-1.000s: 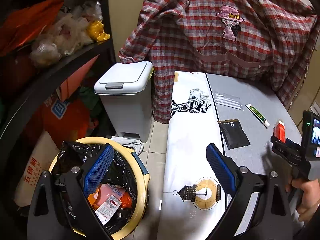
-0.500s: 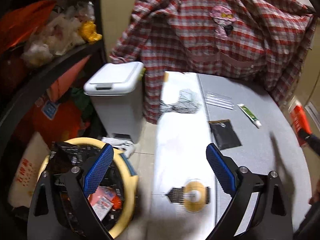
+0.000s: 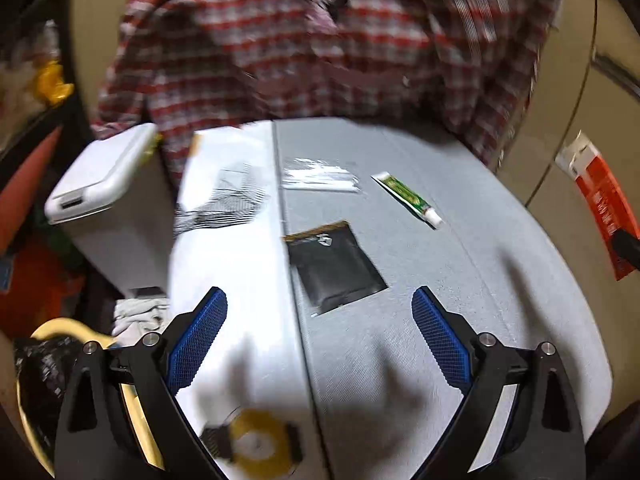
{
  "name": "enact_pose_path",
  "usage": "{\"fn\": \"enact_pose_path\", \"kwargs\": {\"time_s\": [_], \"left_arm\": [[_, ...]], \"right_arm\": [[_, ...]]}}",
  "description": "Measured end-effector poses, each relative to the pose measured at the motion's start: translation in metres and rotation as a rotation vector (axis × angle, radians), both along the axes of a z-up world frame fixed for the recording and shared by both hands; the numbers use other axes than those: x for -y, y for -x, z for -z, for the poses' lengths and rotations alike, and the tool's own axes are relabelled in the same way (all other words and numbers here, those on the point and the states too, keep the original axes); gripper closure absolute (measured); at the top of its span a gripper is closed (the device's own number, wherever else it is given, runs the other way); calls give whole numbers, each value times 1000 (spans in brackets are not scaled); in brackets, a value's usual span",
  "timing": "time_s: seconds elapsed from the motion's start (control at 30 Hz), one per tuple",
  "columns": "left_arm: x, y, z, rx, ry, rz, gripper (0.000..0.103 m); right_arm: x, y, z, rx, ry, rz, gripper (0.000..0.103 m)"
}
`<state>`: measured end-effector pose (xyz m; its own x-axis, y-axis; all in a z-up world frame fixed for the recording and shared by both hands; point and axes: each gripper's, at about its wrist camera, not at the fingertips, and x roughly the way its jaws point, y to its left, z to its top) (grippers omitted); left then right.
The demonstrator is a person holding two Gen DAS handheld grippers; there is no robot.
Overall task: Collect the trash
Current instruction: 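Grasp the red box with the right gripper while the left gripper approaches the black packet, then grasp the black packet with the left gripper while the right gripper holds the red box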
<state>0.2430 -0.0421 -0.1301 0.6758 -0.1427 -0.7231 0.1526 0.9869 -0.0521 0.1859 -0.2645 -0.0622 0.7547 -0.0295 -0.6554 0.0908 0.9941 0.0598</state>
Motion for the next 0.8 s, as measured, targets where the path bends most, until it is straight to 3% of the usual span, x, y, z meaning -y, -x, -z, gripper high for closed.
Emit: {"fn": "enact_pose_path", "kwargs": {"time_s": [0.2, 0.43, 0.5, 0.57, 0.73, 0.8], "left_arm": [[29, -32, 24, -19, -42, 76, 12], [26, -60, 51, -124, 5, 83, 14], [29, -65, 61, -169, -19, 89, 15], [35, -64, 63, -146, -79, 107, 15], [36, -63, 55, -132, -71, 123, 42], [35, -62, 53, -130, -67, 134, 47]], "right_arm": [[5, -12, 18, -62, 13, -4, 78], [9, -20, 27, -96, 0, -7, 78], [8, -22, 28, -101, -6, -11, 78], [5, -22, 28, -103, -10, -16, 78], [5, -22, 28, -104, -11, -19, 78], [5, -23, 29, -108, -15, -18, 78]]}}
